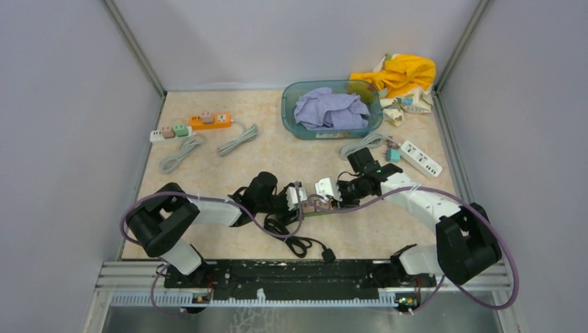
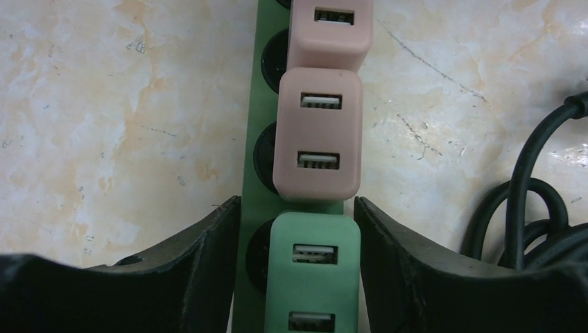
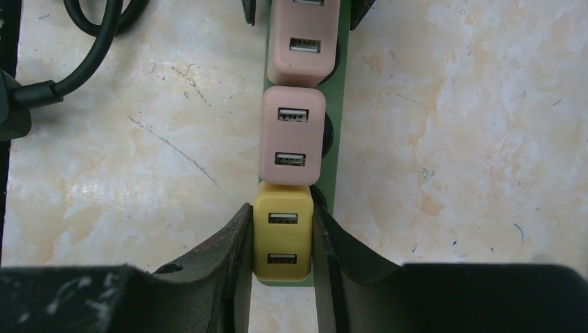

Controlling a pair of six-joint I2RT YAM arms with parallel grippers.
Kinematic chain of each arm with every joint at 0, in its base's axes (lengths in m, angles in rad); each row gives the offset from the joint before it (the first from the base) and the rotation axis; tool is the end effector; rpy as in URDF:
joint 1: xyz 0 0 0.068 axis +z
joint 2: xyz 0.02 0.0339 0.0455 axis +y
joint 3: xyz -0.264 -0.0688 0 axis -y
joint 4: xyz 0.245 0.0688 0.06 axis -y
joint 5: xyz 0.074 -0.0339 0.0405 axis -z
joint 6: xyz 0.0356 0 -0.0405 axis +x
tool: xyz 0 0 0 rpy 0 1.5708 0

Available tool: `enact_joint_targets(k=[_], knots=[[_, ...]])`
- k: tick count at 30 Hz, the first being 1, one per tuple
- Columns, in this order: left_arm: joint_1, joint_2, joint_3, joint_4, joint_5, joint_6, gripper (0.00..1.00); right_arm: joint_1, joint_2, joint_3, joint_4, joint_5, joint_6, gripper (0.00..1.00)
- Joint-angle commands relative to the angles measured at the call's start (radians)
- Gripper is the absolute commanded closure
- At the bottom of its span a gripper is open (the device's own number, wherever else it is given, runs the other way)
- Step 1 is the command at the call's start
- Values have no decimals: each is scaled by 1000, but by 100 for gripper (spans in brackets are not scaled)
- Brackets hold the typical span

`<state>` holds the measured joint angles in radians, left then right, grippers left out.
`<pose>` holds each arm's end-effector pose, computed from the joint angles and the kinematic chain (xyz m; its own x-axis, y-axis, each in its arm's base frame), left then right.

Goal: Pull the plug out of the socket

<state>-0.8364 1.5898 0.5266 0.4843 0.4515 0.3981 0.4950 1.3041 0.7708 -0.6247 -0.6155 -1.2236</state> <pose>0.1797 -0.2222 0.1345 0.0158 0.5030 -0.8641 0.9834 0.1485 0.1045 0.1955 0.1289 0.2009 0.2821 -0.7202 -0.6338 -0.9593 -0.2021 -0.1973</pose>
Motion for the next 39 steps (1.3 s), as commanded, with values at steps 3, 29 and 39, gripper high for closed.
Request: enact_joint_targets(k=[3, 29, 39], knots=[[-9, 24, 26, -17, -4, 30, 44, 22, 22, 45, -35, -74, 18, 100], [-13, 26, 9, -44, -20, 21, 99, -25, -1, 36, 35, -60, 88, 100], [-13, 38, 30, -61, -23, 3, 99, 45, 11, 33, 81, -159, 152, 100]])
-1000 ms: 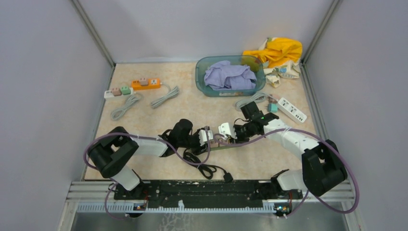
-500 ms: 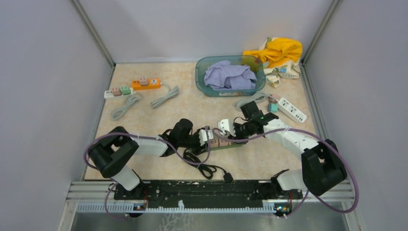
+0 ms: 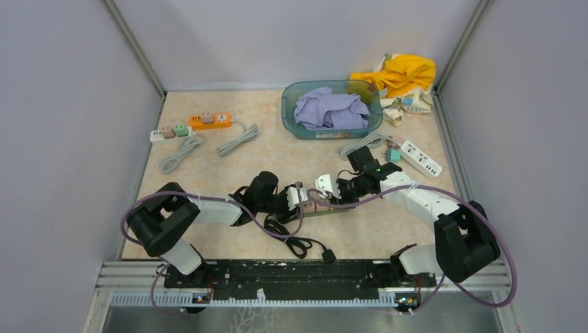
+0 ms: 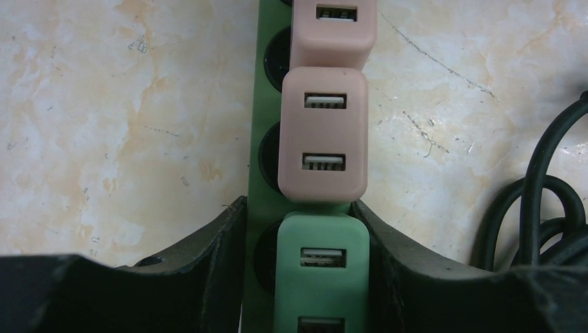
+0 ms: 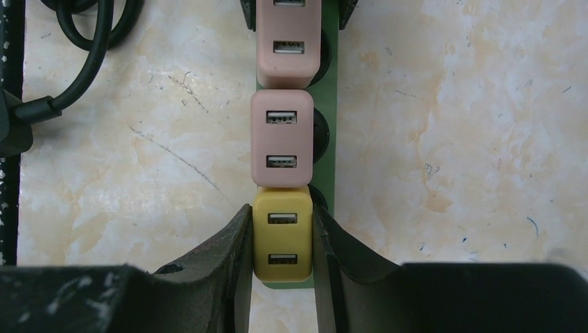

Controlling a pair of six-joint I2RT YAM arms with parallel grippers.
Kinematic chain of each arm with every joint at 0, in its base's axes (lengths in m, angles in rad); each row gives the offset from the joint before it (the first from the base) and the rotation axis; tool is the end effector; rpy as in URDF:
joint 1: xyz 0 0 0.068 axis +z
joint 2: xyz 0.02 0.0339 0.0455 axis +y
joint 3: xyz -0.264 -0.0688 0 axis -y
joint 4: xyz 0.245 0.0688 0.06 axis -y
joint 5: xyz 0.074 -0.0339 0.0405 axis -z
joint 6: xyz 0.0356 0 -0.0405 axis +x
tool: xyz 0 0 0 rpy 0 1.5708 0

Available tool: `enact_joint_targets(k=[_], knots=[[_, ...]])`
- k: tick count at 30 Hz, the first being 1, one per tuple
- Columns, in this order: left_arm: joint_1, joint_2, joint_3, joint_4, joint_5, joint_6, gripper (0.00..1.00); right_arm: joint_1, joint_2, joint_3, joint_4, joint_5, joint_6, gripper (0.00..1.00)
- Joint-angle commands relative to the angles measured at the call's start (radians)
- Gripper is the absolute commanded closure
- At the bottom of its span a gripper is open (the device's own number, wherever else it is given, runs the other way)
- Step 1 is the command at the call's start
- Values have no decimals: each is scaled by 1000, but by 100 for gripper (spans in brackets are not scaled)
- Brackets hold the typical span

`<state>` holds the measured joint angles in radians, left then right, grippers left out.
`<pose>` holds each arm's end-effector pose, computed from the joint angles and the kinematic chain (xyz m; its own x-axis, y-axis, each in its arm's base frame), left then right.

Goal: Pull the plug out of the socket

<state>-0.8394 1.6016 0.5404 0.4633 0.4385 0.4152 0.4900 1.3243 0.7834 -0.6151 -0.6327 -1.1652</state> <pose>0.1810 -0.2243 0.1330 0.0223 0.5219 -0.8527 0.9827 0.1454 0.1147 0.2000 0.1305 0.2008 0.2233 -0.7207 -0.6563 -0.9747 -0.1593 -0.1568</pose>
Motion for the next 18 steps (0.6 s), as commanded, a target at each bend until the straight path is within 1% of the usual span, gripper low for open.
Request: enact_joint_targets(k=[1, 3, 6, 10, 12, 15, 18], knots=[[-10, 26, 16, -41, -10, -17, 99, 50, -12, 23, 96, -132, 128, 100], [-10, 26, 14, -41, -12, -19, 99, 48, -23, 21, 142, -88, 174, 100], [-10, 26, 10, -42, -11, -21, 99, 0, -37, 16, 161, -61, 190, 100], [-10, 24, 9, -48, -11, -17, 99, -61, -65, 5, 98, -43, 94, 100], [-10, 25, 12, -54, -9, -14, 99, -65, -76, 1, 44, -81, 28, 100], [-10, 27, 17, -62, -9, -10, 99, -59, -67, 8, -57, -187, -79, 100], [-10, 30, 22, -63, -9, -10, 99, -18, -51, 5, -64, -199, -90, 100]])
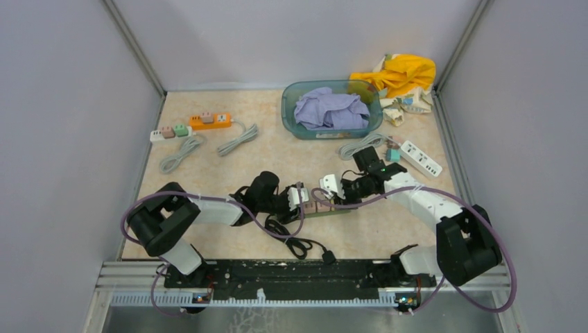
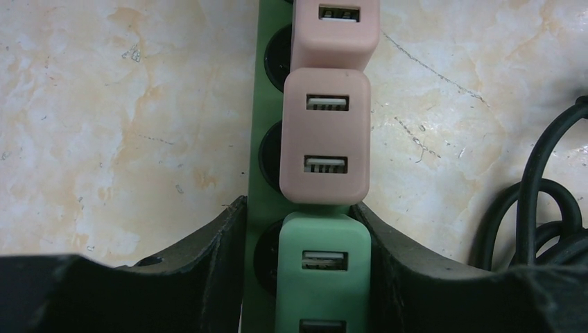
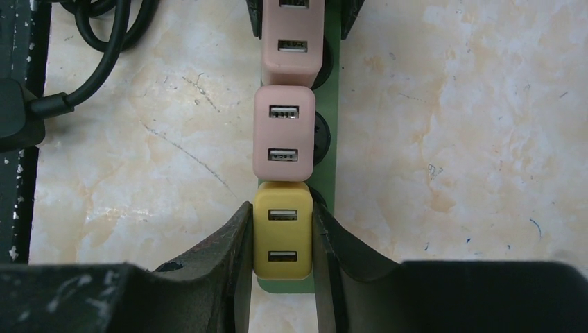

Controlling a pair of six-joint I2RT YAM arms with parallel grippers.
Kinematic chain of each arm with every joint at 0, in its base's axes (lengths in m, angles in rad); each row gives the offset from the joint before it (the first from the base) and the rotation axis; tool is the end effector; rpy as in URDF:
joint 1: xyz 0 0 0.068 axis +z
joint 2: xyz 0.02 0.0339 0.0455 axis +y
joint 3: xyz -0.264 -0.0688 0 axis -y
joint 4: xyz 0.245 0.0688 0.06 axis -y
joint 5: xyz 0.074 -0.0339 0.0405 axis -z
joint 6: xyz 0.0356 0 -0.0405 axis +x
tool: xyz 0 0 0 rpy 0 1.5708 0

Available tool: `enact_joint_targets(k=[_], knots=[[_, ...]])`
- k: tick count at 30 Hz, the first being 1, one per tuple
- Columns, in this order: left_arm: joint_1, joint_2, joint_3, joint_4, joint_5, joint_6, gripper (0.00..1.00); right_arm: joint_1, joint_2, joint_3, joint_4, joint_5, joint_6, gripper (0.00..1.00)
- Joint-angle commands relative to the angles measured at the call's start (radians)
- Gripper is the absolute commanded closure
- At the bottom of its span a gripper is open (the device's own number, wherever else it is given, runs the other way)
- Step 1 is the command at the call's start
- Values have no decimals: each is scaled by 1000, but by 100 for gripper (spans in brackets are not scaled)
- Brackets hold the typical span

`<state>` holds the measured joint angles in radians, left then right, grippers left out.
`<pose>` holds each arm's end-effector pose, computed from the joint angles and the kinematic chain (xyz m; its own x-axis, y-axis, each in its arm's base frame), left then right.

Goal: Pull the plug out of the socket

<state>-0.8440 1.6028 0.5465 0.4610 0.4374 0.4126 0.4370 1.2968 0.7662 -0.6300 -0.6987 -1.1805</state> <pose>0.1809 -0.2262 0.1340 0.0236 0.5202 -0.8537 0.9830 0.1433 0.1144 0.1993 0.1184 0.2026 0.1985 -0.6888 -0.6972 -0.9801 -0.1363 -0.1444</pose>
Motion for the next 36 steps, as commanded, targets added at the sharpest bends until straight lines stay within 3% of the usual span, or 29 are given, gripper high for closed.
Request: enact_joint_targets(k=[1, 9, 15, 22, 31, 36], knots=[[-6, 31, 18, -62, -8, -8, 99, 52, -18, 22, -37, -131, -64, 100], [-5, 43, 27, -74, -2, -12, 99, 56, -22, 28, 178, -51, 208, 100], [-4, 48, 24, -73, 7, -18, 99, -35, -54, 20, 117, -66, 122, 100], [-4, 54, 32, -74, 14, -21, 99, -16, -49, 24, -54, -209, -70, 100], [-3, 58, 36, -79, 18, -31, 99, 38, -44, 19, 171, -150, 207, 100], [-3, 61, 35, -81, 24, -37, 99, -20, -71, 4, 199, -119, 218, 100]])
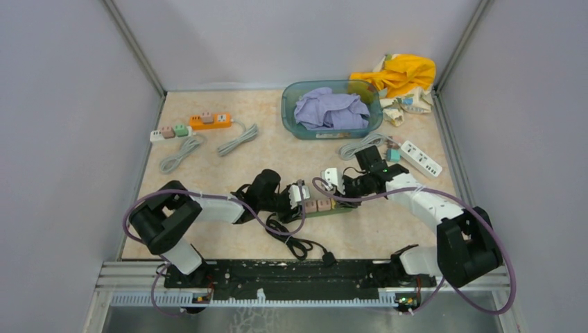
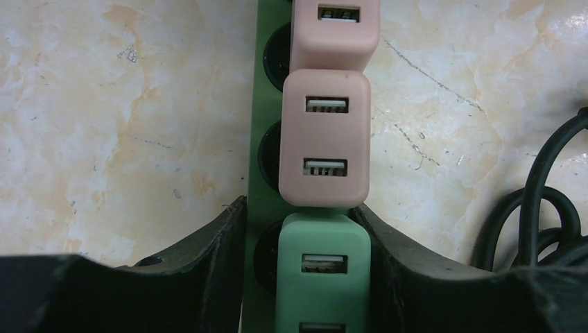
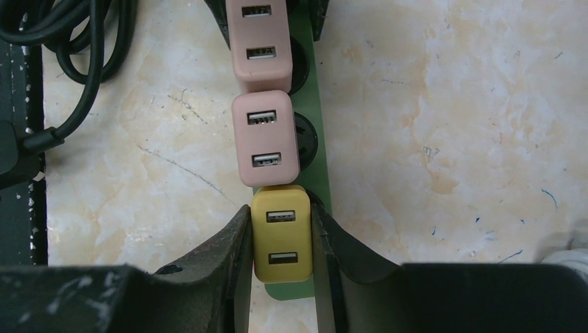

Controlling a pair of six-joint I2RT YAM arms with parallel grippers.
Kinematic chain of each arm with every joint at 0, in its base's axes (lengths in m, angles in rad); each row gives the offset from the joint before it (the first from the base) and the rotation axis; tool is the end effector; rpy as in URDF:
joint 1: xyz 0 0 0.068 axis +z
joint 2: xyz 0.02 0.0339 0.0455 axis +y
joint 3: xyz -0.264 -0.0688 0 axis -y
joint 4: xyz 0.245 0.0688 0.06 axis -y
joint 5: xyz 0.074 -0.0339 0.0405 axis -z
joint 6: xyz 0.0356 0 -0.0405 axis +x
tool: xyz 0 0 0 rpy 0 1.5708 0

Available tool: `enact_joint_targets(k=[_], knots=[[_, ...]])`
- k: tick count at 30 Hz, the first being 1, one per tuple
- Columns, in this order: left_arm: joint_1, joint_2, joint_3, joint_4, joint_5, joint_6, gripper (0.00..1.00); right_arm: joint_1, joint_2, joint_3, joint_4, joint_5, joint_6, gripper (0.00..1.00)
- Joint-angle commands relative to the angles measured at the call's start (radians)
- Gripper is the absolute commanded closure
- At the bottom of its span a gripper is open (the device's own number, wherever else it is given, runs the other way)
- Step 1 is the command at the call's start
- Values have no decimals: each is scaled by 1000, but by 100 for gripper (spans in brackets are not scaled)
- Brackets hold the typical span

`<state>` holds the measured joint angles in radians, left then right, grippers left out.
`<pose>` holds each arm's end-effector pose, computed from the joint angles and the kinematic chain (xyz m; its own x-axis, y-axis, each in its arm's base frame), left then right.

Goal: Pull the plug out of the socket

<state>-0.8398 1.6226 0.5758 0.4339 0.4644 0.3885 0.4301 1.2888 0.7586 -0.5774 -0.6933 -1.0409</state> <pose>0.1849 -0.2301 0.1342 -0.0106 0.5191 -0.8546 0.9879 0.1378 0.0714 0.2028 0.1181 0.2042 0.0897 -0.6890 -0.7192 -0.9949 -0.0287 -0.0966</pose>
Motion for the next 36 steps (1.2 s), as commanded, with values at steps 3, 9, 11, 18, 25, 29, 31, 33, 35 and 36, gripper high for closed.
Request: enact_joint_targets(k=[3, 9, 11, 18, 25, 29, 31, 33, 35, 36], knots=[[-8, 43, 6, -55, 0, -13, 99, -33, -82, 9, 95, -122, -1, 100], [-8, 39, 6, -57, 3, -12, 99, -33, -64, 27, -82, -237, -182, 100], [-8, 39, 6, -57, 4, -14, 99, -19, -51, 31, -89, -263, -180, 100], [-8, 38, 1, -57, 3, -20, 99, 21, -47, 30, 95, -163, 40, 100], [-8, 36, -5, -60, 5, -19, 99, -54, -86, 27, 57, -118, -15, 100], [-8, 38, -1, -60, 9, -19, 99, -59, -87, 33, -39, -182, -127, 100], [-8, 39, 1, -61, 11, -19, 99, -59, -69, 40, -92, -251, -172, 100], [-7, 39, 3, -61, 10, -22, 99, -52, -52, 46, -105, -291, -171, 100], [-8, 39, 1, -60, 10, -25, 100, -32, -51, 41, -44, -270, -115, 100], [-8, 40, 1, -61, 10, -25, 99, -24, -56, 35, -1, -247, -66, 100]])
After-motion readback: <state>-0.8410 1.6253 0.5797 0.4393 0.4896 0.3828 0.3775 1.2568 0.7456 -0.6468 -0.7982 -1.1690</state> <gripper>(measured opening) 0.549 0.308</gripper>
